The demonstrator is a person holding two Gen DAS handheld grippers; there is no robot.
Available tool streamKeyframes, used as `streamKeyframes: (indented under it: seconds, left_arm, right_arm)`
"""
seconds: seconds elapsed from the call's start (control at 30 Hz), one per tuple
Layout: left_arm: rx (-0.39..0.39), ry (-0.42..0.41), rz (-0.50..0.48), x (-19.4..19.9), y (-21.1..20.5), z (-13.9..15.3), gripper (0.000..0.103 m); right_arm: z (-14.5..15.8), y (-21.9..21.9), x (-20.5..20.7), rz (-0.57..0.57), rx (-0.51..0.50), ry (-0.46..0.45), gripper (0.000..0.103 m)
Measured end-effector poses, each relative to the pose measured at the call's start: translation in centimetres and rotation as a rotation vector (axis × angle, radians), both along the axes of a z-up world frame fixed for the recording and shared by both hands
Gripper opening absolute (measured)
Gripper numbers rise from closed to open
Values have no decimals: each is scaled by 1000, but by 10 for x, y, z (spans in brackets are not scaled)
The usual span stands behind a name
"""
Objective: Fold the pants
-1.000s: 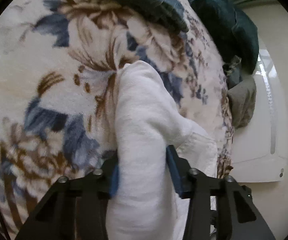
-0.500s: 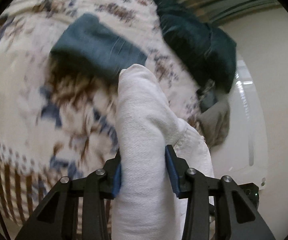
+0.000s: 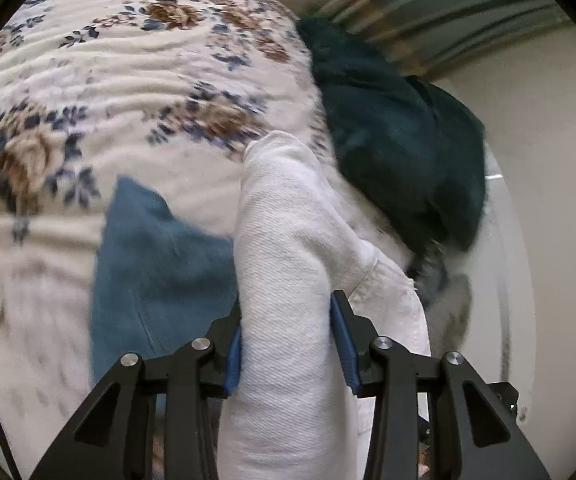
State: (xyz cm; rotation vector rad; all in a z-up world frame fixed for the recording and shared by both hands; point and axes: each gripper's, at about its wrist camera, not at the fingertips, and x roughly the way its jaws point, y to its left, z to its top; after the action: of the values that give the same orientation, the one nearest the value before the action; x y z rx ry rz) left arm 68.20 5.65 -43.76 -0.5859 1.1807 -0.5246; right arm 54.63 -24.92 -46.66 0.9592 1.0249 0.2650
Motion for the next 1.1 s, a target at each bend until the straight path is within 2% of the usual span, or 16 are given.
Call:
streamKeyframes:
  seconds: [0.07, 0.1, 0.2, 0.27, 0.33, 0.47, 0.5, 0.53, 0.57, 0.63, 0.67, 0.8, 0.93, 1.1]
  left_arm:
    - [19, 35, 3, 28, 11, -34, 37]
    - [50, 54, -1, 39, 17, -53, 37]
    - [166, 143, -36, 56, 32, -115, 39]
    - [166, 152, -54, 53, 41, -130, 50]
    - [187, 141, -58, 50, 44, -123, 54]
    - [319, 128, -25, 36, 39, -89, 54]
    - [338, 115, -21, 32, 37, -80, 54]
    - [380, 90, -12, 28, 36, -70, 58]
    - [436, 71, -3, 21, 31, -59, 74]
    - [538, 48, 2, 6, 21, -41, 93]
    - [564, 33, 4, -2, 16, -34, 93]
    - [669, -1, -5, -34, -8, -11, 93]
    - [713, -22, -13, -56, -26, 5, 93]
    - [734, -38, 8, -80, -34, 33, 93]
  right_arm:
    - [-35, 9, 30, 3, 2, 19, 30]
    - [-60, 15, 46, 10, 6, 43, 30]
    - [-111, 25, 65, 27, -13, 143, 30]
    - [-132, 27, 66, 28, -2, 181, 33]
    - [-135, 24, 61, 11, 16, 189, 35]
    - [-124, 22, 56, 33, -71, 256, 65]
    - [-115, 23, 55, 53, -126, 295, 75]
    - [-106, 25, 54, 61, -188, 318, 90]
    - [-90, 28, 53, 71, -298, 336, 91]
    - [-65, 36, 52, 92, -476, 344, 91]
    - [-47, 42, 52, 104, -574, 341, 92]
    - [-8, 44, 37, 117, -761, 319, 93]
    - [25, 47, 20, 123, -807, 288, 93]
    - [56, 39, 5, 115, -810, 256, 94]
